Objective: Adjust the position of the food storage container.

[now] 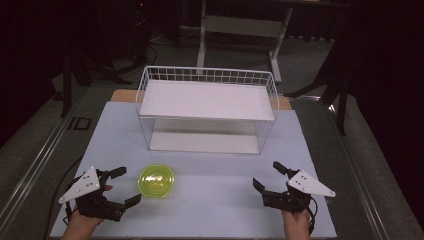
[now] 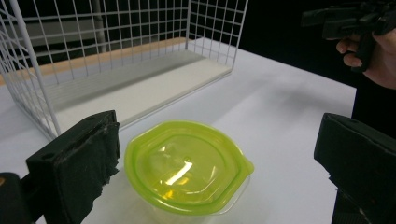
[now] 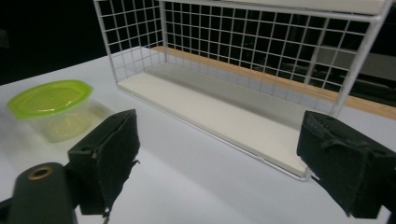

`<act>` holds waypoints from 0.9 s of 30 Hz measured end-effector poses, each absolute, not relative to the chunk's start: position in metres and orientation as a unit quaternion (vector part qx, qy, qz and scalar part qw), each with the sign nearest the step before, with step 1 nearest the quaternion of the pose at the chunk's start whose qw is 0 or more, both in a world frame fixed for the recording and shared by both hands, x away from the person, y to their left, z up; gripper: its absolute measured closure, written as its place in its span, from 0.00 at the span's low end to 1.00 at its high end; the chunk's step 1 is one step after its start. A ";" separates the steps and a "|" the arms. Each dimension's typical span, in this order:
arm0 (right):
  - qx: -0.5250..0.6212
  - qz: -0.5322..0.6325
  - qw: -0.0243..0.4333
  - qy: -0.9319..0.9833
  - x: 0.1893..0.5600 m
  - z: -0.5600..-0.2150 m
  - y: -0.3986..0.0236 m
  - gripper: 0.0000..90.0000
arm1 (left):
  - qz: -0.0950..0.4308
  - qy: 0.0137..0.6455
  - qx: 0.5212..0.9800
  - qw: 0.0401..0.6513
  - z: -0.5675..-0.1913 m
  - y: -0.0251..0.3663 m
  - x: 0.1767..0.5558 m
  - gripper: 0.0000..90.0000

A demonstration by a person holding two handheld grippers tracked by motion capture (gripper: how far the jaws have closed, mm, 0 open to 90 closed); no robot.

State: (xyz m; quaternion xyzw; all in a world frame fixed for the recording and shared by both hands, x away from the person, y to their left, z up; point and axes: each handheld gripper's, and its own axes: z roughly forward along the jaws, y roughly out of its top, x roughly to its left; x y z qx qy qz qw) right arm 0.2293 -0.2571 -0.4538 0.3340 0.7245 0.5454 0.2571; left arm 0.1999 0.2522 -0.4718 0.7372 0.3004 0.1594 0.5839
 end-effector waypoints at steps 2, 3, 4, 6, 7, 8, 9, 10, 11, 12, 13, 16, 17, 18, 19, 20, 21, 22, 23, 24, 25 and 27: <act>0.330 0.550 0.257 0.723 0.228 -0.453 -0.256 0.14 | 0.160 0.301 0.736 0.585 -0.471 0.252 0.200 0.01; 0.325 0.554 0.253 0.723 0.228 -0.453 -0.256 0.14 | 0.154 0.300 0.733 0.591 -0.470 0.252 0.199 0.01; 0.324 0.550 0.260 0.724 0.227 -0.452 -0.254 0.14 | 0.153 0.300 0.734 0.590 -0.469 0.252 0.199 0.01; 0.318 0.546 0.259 0.730 0.227 -0.450 -0.253 0.14 | 0.148 0.298 0.737 0.589 -0.469 0.252 0.200 0.01; 0.318 0.546 0.259 0.730 0.227 -0.450 -0.253 0.14 | 0.148 0.298 0.737 0.589 -0.469 0.252 0.200 0.01; 0.316 0.547 0.258 0.731 0.226 -0.449 -0.252 0.14 | 0.147 0.298 0.738 0.587 -0.468 0.252 0.200 0.01; 0.315 0.549 0.258 0.730 0.225 -0.448 -0.252 0.14 | 0.147 0.298 0.738 0.587 -0.468 0.252 0.200 0.01; 0.308 0.546 0.260 0.735 0.225 -0.446 -0.250 0.14 | 0.144 0.300 0.741 0.584 -0.468 0.253 0.202 0.01; 0.305 0.545 0.264 0.735 0.224 -0.446 -0.249 0.14 | 0.133 0.304 0.739 0.587 -0.468 0.255 0.204 0.01; 0.305 0.545 0.264 0.735 0.224 -0.446 -0.249 0.14 | 0.133 0.304 0.739 0.587 -0.468 0.255 0.204 0.01; 0.306 0.544 0.267 0.734 0.223 -0.446 -0.248 0.14 | 0.128 0.307 0.739 0.586 -0.468 0.258 0.206 0.01; 0.305 0.547 0.274 0.729 0.223 -0.444 -0.248 0.14 | 0.129 0.323 0.743 0.572 -0.474 0.270 0.211 0.01; 0.306 0.546 0.276 0.730 0.222 -0.444 -0.248 0.15 | 0.129 0.323 0.743 0.572 -0.474 0.270 0.211 0.01; 0.304 0.546 0.278 0.729 0.222 -0.444 -0.248 0.15 | 0.127 0.327 0.745 0.568 -0.477 0.273 0.212 0.01; 0.304 0.550 0.276 0.727 0.222 -0.444 -0.248 0.15 | 0.130 0.331 0.747 0.561 -0.480 0.277 0.212 0.01; 0.304 0.552 0.273 0.727 0.223 -0.444 -0.248 0.15 | 0.135 0.344 0.750 0.548 -0.486 0.283 0.213 0.01; 0.305 0.551 0.272 0.728 0.223 -0.444 -0.247 0.15 | 0.134 0.345 0.754 0.542 -0.489 0.287 0.214 0.01; 0.306 0.551 0.274 0.726 0.223 -0.445 -0.247 0.15 | 0.131 0.348 0.756 0.538 -0.492 0.289 0.215 0.01; 0.306 0.554 0.270 0.726 0.223 -0.445 -0.247 0.15 | 0.131 0.348 0.756 0.538 -0.492 0.289 0.215 0.01; 0.307 0.555 0.268 0.725 0.224 -0.445 -0.247 0.15 | 0.129 0.355 0.757 0.533 -0.494 0.291 0.215 0.03; 0.308 0.555 0.268 0.725 0.224 -0.445 -0.246 0.15 | 0.135 0.365 0.758 0.523 -0.497 0.292 0.216 0.09; 0.306 0.557 0.265 0.725 0.224 -0.445 -0.245 0.15 | 0.133 0.363 0.761 0.522 -0.499 0.294 0.216 0.19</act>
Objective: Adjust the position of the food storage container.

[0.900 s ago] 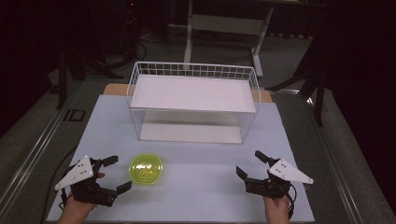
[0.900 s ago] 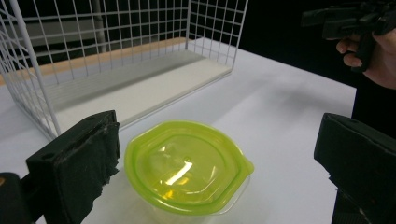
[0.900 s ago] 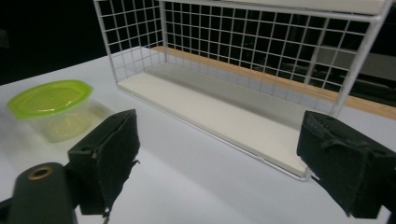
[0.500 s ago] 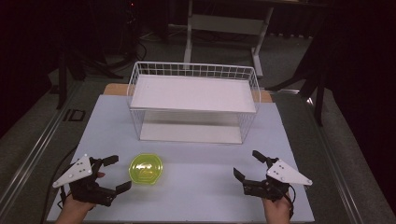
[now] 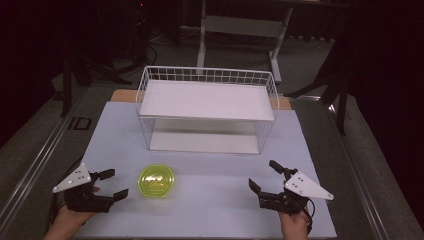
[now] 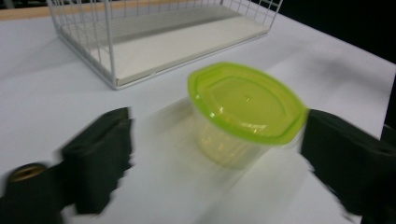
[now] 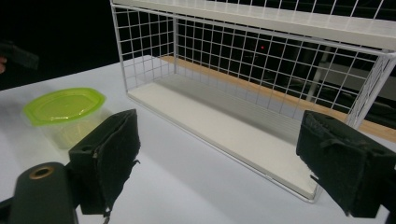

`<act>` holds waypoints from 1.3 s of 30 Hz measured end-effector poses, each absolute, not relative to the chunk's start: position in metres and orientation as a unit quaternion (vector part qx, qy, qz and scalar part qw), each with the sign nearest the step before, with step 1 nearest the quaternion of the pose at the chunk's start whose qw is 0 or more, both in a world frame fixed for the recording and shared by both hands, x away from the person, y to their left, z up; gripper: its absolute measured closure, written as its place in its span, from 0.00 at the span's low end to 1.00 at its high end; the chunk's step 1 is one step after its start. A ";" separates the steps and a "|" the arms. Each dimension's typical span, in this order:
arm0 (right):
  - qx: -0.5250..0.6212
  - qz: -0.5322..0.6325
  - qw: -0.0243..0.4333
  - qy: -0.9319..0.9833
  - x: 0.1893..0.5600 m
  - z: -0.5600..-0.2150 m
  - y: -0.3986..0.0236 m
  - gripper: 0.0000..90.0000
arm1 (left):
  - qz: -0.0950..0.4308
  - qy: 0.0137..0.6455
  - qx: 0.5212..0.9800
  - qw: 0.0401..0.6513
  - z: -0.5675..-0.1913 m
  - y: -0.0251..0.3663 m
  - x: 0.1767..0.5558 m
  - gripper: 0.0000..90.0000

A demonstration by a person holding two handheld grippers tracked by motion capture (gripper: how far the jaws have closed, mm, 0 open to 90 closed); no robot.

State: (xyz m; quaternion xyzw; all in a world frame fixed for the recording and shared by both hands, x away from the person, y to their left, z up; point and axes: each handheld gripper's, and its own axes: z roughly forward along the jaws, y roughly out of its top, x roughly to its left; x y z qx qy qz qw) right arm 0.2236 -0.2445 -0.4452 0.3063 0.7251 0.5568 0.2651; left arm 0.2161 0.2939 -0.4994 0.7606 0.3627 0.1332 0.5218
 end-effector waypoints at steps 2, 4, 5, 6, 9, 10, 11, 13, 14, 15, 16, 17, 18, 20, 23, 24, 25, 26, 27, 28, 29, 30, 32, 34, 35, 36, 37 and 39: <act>0.304 0.556 0.265 0.727 0.223 -0.445 -0.243 0.15 | 0.120 0.356 0.776 0.507 -0.504 0.295 0.218 0.37; 0.303 0.556 0.262 0.728 0.223 -0.446 -0.242 0.15 | 0.114 0.355 0.780 0.503 -0.505 0.294 0.220 0.50; 0.302 0.556 0.260 0.730 0.223 -0.446 -0.241 0.15 | 0.108 0.354 0.782 0.501 -0.507 0.294 0.221 0.60; 0.302 0.554 0.261 0.731 0.223 -0.446 -0.241 0.15 | 0.097 0.351 0.790 0.494 -0.509 0.294 0.224 0.68; 0.303 0.556 0.255 0.731 0.224 -0.447 -0.241 0.15 | 0.079 0.349 0.802 0.478 -0.514 0.291 0.228 0.86; 0.305 0.555 0.255 0.731 0.224 -0.447 -0.241 0.15 | 0.076 0.348 0.808 0.469 -0.516 0.289 0.230 0.89; 0.305 0.555 0.254 0.731 0.224 -0.447 -0.241 0.15 | 0.070 0.345 0.811 0.467 -0.518 0.287 0.231 0.94; 0.306 0.556 0.252 0.731 0.224 -0.447 -0.242 0.15 | 0.072 0.344 0.819 0.454 -0.520 0.282 0.232 0.99; 0.306 0.555 0.253 0.731 0.224 -0.447 -0.242 0.15 | 0.069 0.344 0.823 0.446 -0.522 0.280 0.233 1.00; 0.306 0.555 0.253 0.731 0.224 -0.447 -0.242 0.15 | 0.069 0.344 0.823 0.446 -0.522 0.280 0.233 1.00; 0.306 0.555 0.253 0.731 0.224 -0.447 -0.242 0.15 | 0.069 0.341 0.829 0.438 -0.523 0.277 0.234 1.00; 0.305 0.555 0.252 0.731 0.224 -0.447 -0.242 0.15 | 0.064 0.340 0.833 0.432 -0.525 0.274 0.235 1.00; 0.305 0.555 0.252 0.732 0.224 -0.447 -0.241 0.15 | 0.059 0.338 0.838 0.425 -0.526 0.271 0.236 1.00; 0.304 0.555 0.251 0.733 0.224 -0.447 -0.241 0.15 | 0.053 0.335 0.842 0.420 -0.528 0.266 0.238 1.00; 0.301 0.553 0.252 0.735 0.223 -0.447 -0.240 0.15 | 0.045 0.332 0.845 0.417 -0.530 0.259 0.243 1.00; 0.301 0.554 0.251 0.735 0.223 -0.447 -0.240 0.15 | 0.046 0.331 0.845 0.417 -0.530 0.257 0.244 1.00; 0.302 0.554 0.250 0.734 0.223 -0.447 -0.240 0.15 | 0.045 0.331 0.845 0.417 -0.530 0.255 0.245 1.00; 0.302 0.554 0.250 0.734 0.223 -0.448 -0.240 0.15 | 0.042 0.330 0.846 0.416 -0.530 0.253 0.246 1.00; 0.302 0.554 0.250 0.735 0.224 -0.448 -0.240 0.15 | 0.041 0.329 0.846 0.416 -0.530 0.251 0.247 1.00; 0.302 0.554 0.250 0.735 0.224 -0.448 -0.241 0.15 | 0.040 0.329 0.846 0.417 -0.530 0.248 0.248 1.00; 0.301 0.554 0.250 0.735 0.224 -0.448 -0.241 0.15 | 0.039 0.326 0.848 0.417 -0.531 0.245 0.249 1.00; 0.301 0.553 0.250 0.735 0.224 -0.448 -0.241 0.15 | 0.038 0.324 0.849 0.416 -0.531 0.242 0.250 1.00; 0.302 0.554 0.250 0.735 0.224 -0.448 -0.242 0.15 | 0.036 0.321 0.850 0.416 -0.531 0.234 0.252 1.00; 0.303 0.554 0.249 0.734 0.224 -0.448 -0.242 0.15 | 0.036 0.317 0.851 0.417 -0.531 0.226 0.255 1.00; 0.303 0.552 0.250 0.735 0.224 -0.448 -0.242 0.15 | 0.034 0.315 0.852 0.416 -0.531 0.221 0.256 1.00; 0.302 0.553 0.249 0.735 0.224 -0.448 -0.243 0.15 | 0.032 0.311 0.853 0.417 -0.531 0.216 0.257 1.00; 0.303 0.553 0.249 0.735 0.224 -0.448 -0.243 0.15 | 0.031 0.306 0.854 0.420 -0.531 0.211 0.258 1.00; 0.303 0.553 0.249 0.735 0.224 -0.448 -0.243 0.15 | 0.026 0.298 0.855 0.423 -0.531 0.200 0.260 1.00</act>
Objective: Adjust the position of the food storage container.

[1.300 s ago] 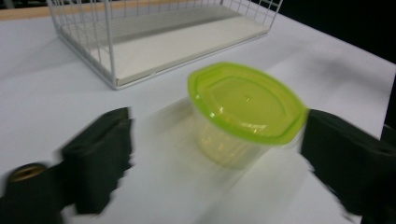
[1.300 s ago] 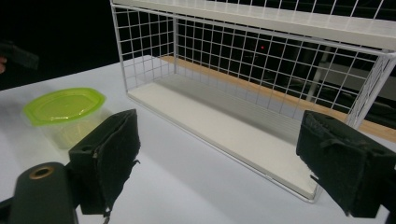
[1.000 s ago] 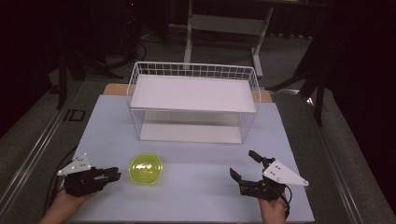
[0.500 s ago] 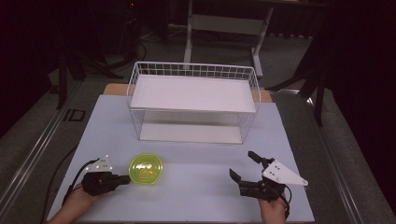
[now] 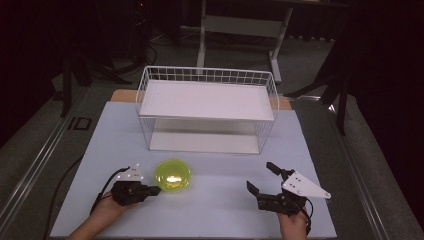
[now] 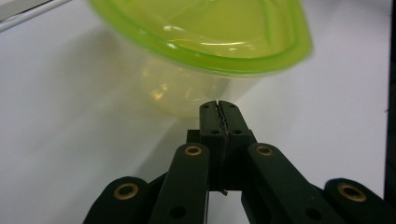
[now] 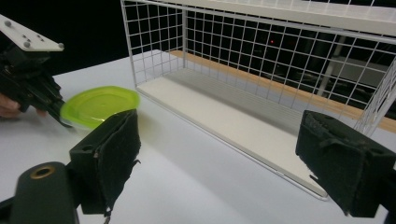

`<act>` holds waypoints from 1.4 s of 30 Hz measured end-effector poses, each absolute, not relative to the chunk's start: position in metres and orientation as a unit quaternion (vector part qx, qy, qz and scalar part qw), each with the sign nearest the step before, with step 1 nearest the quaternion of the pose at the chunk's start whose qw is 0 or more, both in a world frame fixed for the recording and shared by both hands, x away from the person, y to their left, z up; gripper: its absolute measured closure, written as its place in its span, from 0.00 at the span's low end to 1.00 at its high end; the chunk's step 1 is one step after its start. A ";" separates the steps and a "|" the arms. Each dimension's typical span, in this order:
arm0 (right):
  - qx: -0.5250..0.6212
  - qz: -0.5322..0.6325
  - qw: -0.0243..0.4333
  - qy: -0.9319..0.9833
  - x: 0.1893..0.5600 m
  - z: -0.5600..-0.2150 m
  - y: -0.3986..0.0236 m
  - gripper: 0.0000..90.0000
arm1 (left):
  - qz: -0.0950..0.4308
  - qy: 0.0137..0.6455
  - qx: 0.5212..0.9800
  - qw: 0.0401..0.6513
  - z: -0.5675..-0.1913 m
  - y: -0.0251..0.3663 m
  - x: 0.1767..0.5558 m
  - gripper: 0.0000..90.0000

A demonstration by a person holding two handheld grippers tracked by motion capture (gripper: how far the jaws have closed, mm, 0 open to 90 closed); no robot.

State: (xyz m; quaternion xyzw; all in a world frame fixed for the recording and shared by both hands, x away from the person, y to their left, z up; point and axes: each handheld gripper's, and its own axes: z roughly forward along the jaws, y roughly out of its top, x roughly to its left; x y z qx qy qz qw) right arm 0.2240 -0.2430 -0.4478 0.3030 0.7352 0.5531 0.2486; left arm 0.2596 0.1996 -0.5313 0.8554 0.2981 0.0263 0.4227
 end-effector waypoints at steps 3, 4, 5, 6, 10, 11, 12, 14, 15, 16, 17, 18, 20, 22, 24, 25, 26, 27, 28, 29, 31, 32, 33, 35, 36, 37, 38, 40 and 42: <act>0.305 0.553 0.246 0.736 0.224 -0.448 -0.243 0.15 | 0.025 0.289 0.859 0.423 -0.530 0.184 0.262 1.00; 0.304 0.553 0.245 0.736 0.224 -0.449 -0.243 0.15 | 0.023 0.286 0.859 0.424 -0.530 0.180 0.262 1.00; 0.304 0.553 0.244 0.736 0.224 -0.449 -0.243 0.15 | 0.023 0.286 0.859 0.425 -0.530 0.177 0.262 1.00; 0.304 0.553 0.244 0.736 0.224 -0.449 -0.243 0.15 | 0.023 0.286 0.859 0.425 -0.530 0.177 0.262 1.00; 0.304 0.552 0.244 0.737 0.225 -0.449 -0.244 0.15 | 0.024 0.282 0.864 0.417 -0.529 0.178 0.257 1.00; 0.304 0.552 0.244 0.737 0.225 -0.448 -0.245 0.15 | 0.026 0.284 0.862 0.418 -0.529 0.181 0.256 1.00; 0.304 0.553 0.244 0.736 0.225 -0.448 -0.245 0.15 | 0.029 0.288 0.862 0.416 -0.528 0.185 0.256 1.00; 0.306 0.553 0.244 0.736 0.224 -0.448 -0.246 0.15 | 0.039 0.299 0.858 0.416 -0.527 0.194 0.257 1.00; 0.306 0.554 0.243 0.735 0.224 -0.448 -0.246 0.15 | 0.043 0.307 0.854 0.418 -0.527 0.198 0.260 1.00; 0.307 0.554 0.242 0.735 0.224 -0.448 -0.246 0.15 | 0.045 0.314 0.850 0.420 -0.526 0.201 0.263 1.00; 0.307 0.553 0.243 0.736 0.224 -0.448 -0.246 0.15 | 0.048 0.318 0.849 0.420 -0.525 0.204 0.265 1.00; 0.307 0.553 0.243 0.735 0.225 -0.448 -0.246 0.15 | 0.052 0.323 0.848 0.418 -0.526 0.204 0.268 1.00; 0.308 0.553 0.242 0.736 0.224 -0.448 -0.246 0.15 | 0.054 0.327 0.849 0.412 -0.528 0.204 0.273 1.00; 0.306 0.553 0.243 0.736 0.224 -0.448 -0.245 0.15 | 0.054 0.327 0.851 0.406 -0.531 0.202 0.277 1.00; 0.306 0.553 0.242 0.737 0.224 -0.448 -0.245 0.15 | 0.049 0.330 0.849 0.410 -0.532 0.200 0.280 1.00; 0.305 0.553 0.241 0.737 0.224 -0.449 -0.245 0.15 | 0.052 0.329 0.851 0.406 -0.532 0.199 0.282 1.00; 0.305 0.554 0.240 0.737 0.223 -0.449 -0.245 0.15 | 0.053 0.330 0.851 0.406 -0.532 0.198 0.283 1.00; 0.305 0.553 0.237 0.738 0.223 -0.449 -0.245 0.15 | 0.048 0.335 0.848 0.409 -0.532 0.198 0.285 1.00; 0.304 0.551 0.237 0.740 0.223 -0.450 -0.244 0.15 | 0.048 0.336 0.847 0.410 -0.533 0.197 0.286 1.00; 0.303 0.551 0.237 0.741 0.223 -0.450 -0.243 0.15 | 0.045 0.336 0.848 0.408 -0.533 0.195 0.286 1.00; 0.302 0.550 0.236 0.742 0.223 -0.451 -0.243 0.15 | 0.040 0.329 0.852 0.405 -0.534 0.190 0.285 1.00; 0.302 0.550 0.235 0.742 0.223 -0.451 -0.242 0.15 | 0.040 0.326 0.854 0.402 -0.534 0.187 0.285 1.00; 0.301 0.551 0.235 0.742 0.223 -0.451 -0.243 0.15 | 0.037 0.323 0.856 0.403 -0.534 0.183 0.285 1.00; 0.302 0.551 0.235 0.742 0.222 -0.450 -0.243 0.15 | 0.029 0.322 0.855 0.405 -0.534 0.175 0.285 1.00; 0.302 0.551 0.235 0.742 0.222 -0.450 -0.243 0.15 | 0.029 0.322 0.855 0.405 -0.534 0.175 0.285 1.00; 0.302 0.551 0.235 0.741 0.223 -0.450 -0.243 0.15 | 0.024 0.317 0.856 0.408 -0.533 0.168 0.285 1.00; 0.304 0.551 0.234 0.741 0.223 -0.450 -0.243 0.15 | 0.024 0.314 0.857 0.408 -0.533 0.164 0.286 1.00; 0.303 0.550 0.233 0.742 0.223 -0.451 -0.243 0.15 | 0.014 0.308 0.857 0.413 -0.533 0.155 0.287 1.00; 0.304 0.549 0.233 0.743 0.224 -0.451 -0.242 0.15 | 0.009 0.302 0.858 0.414 -0.532 0.146 0.287 1.00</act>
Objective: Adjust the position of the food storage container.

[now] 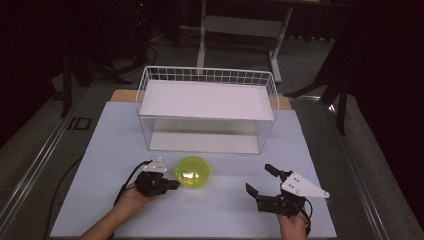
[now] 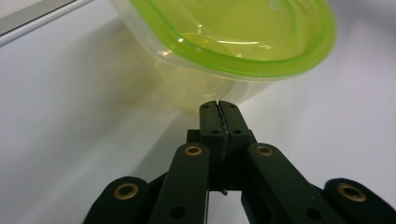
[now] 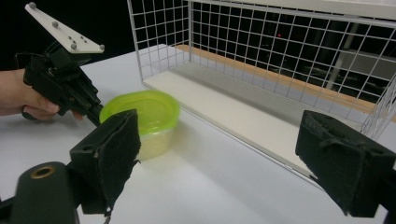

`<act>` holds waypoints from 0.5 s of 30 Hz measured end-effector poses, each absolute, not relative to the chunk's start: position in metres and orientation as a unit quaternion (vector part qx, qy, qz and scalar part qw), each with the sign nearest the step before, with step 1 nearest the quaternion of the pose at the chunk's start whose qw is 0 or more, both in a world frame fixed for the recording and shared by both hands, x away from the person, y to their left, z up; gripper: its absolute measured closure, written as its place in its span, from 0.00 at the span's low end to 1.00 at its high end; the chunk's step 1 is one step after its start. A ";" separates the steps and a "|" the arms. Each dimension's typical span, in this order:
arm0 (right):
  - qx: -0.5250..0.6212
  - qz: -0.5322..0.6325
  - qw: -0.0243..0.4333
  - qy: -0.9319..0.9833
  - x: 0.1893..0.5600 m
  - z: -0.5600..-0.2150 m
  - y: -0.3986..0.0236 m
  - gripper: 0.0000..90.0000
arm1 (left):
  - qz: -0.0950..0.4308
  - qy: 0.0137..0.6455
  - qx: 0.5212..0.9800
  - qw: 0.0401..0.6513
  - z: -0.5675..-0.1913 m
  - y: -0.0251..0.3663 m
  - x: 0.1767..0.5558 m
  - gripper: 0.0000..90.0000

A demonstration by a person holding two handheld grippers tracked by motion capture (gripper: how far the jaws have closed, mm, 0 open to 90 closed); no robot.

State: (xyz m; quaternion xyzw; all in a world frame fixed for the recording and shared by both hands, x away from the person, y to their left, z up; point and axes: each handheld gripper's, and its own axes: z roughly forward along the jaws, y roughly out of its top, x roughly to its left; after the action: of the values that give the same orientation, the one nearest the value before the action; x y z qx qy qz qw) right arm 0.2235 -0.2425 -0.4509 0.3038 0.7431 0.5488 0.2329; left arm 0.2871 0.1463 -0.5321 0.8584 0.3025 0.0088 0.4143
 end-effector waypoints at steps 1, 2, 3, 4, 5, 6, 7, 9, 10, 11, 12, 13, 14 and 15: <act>0.303 0.549 0.233 0.743 0.224 -0.451 -0.243 0.15 | 0.008 0.300 0.859 0.414 -0.532 0.142 0.287 1.00; 0.304 0.550 0.232 0.743 0.224 -0.451 -0.243 0.15 | 0.008 0.299 0.861 0.412 -0.532 0.138 0.287 1.00; 0.304 0.549 0.233 0.743 0.224 -0.451 -0.243 0.15 | 0.004 0.295 0.862 0.413 -0.532 0.135 0.287 1.00; 0.304 0.548 0.232 0.744 0.224 -0.451 -0.243 0.15 | 0.004 0.296 0.863 0.410 -0.533 0.132 0.286 1.00; 0.303 0.548 0.232 0.744 0.224 -0.452 -0.243 0.15 | 0.008 0.296 0.866 0.404 -0.533 0.130 0.286 1.00; 0.304 0.549 0.232 0.744 0.224 -0.452 -0.243 0.15 | 0.010 0.294 0.868 0.400 -0.533 0.129 0.285 1.00; 0.304 0.548 0.233 0.744 0.224 -0.452 -0.243 0.15 | 0.013 0.296 0.869 0.397 -0.534 0.129 0.284 1.00; 0.304 0.549 0.233 0.743 0.224 -0.452 -0.244 0.15 | 0.023 0.300 0.870 0.391 -0.533 0.132 0.285 1.00; 0.304 0.549 0.233 0.743 0.224 -0.451 -0.244 0.15 | 0.028 0.306 0.868 0.390 -0.533 0.135 0.287 1.00; 0.304 0.549 0.233 0.743 0.224 -0.451 -0.244 0.15 | 0.034 0.314 0.865 0.389 -0.532 0.138 0.289 1.00; 0.304 0.548 0.234 0.743 0.224 -0.451 -0.244 0.15 | 0.040 0.324 0.859 0.394 -0.532 0.142 0.292 1.00; 0.303 0.549 0.235 0.743 0.224 -0.451 -0.244 0.15 | 0.042 0.328 0.857 0.394 -0.531 0.144 0.294 1.00; 0.303 0.549 0.235 0.743 0.223 -0.451 -0.244 0.15 | 0.045 0.332 0.855 0.395 -0.531 0.145 0.297 1.00; 0.303 0.548 0.237 0.743 0.223 -0.451 -0.244 0.15 | 0.047 0.336 0.854 0.395 -0.532 0.146 0.300 1.00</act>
State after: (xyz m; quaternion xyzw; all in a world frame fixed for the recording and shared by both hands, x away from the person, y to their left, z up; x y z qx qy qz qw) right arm 0.2234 -0.2438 -0.4506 0.3026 0.7432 0.5478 0.2366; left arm 0.2997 0.1463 -0.5316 0.8540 0.3358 0.0471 0.3947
